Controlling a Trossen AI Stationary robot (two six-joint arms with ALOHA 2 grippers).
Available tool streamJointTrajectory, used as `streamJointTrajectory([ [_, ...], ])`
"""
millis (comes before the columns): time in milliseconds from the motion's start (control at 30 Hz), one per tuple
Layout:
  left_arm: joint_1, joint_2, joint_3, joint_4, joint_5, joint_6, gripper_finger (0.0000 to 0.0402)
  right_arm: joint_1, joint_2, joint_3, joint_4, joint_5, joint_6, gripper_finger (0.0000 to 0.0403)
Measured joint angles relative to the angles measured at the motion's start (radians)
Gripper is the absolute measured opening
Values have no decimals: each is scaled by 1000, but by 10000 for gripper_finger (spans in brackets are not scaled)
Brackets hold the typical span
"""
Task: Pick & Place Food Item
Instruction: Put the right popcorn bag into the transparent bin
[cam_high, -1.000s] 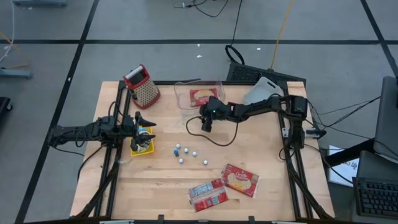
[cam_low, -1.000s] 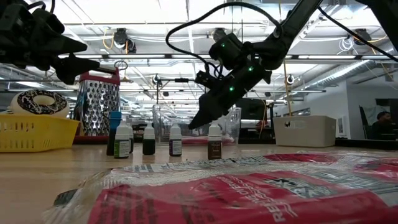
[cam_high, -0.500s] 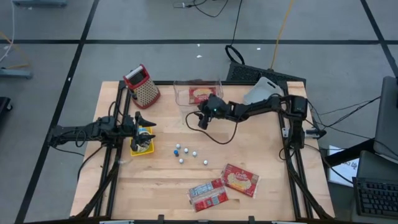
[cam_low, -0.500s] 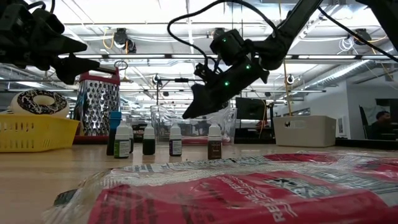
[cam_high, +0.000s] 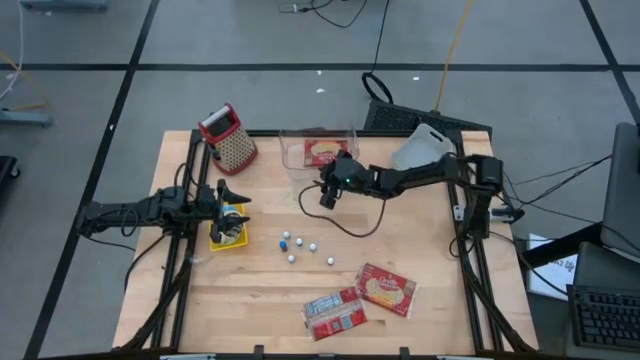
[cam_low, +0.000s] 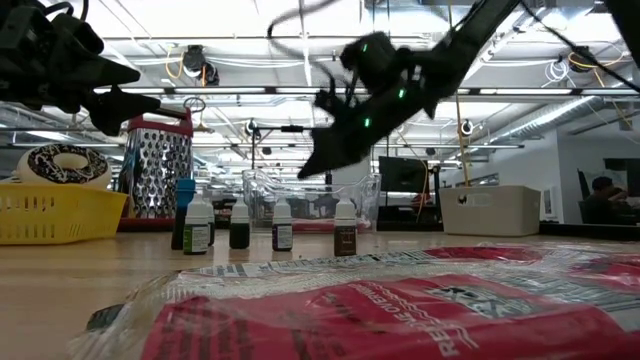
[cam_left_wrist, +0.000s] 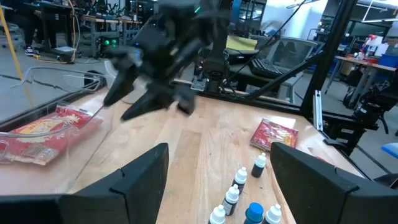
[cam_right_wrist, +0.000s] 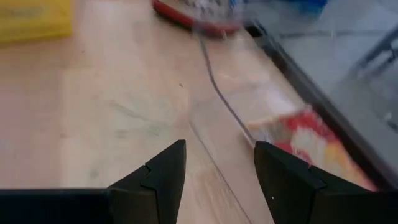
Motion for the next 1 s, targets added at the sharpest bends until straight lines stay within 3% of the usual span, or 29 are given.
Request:
streamJointTrajectory([
  [200, 0, 0, 0, 0, 0, 0, 280, 98, -190, 2, -308, -4, -15, 177],
  [333, 0, 0, 0, 0, 0, 0, 280, 200, -340, 2, -590, -36, 67, 172],
  [433, 0, 0, 0, 0, 0, 0, 280, 293, -445, 1, -793, -91, 227, 171],
  [600, 0, 0, 0, 0, 0, 0, 280, 485, -576, -10, -1018, -107, 659, 171],
  [733, 0, 0, 0, 0, 0, 0, 280, 663, -650, -115, -995, -105, 1005, 171],
  [1000, 0, 0, 0, 0, 0, 0, 280, 929, -700, -444, -632, -104, 1601, 171],
])
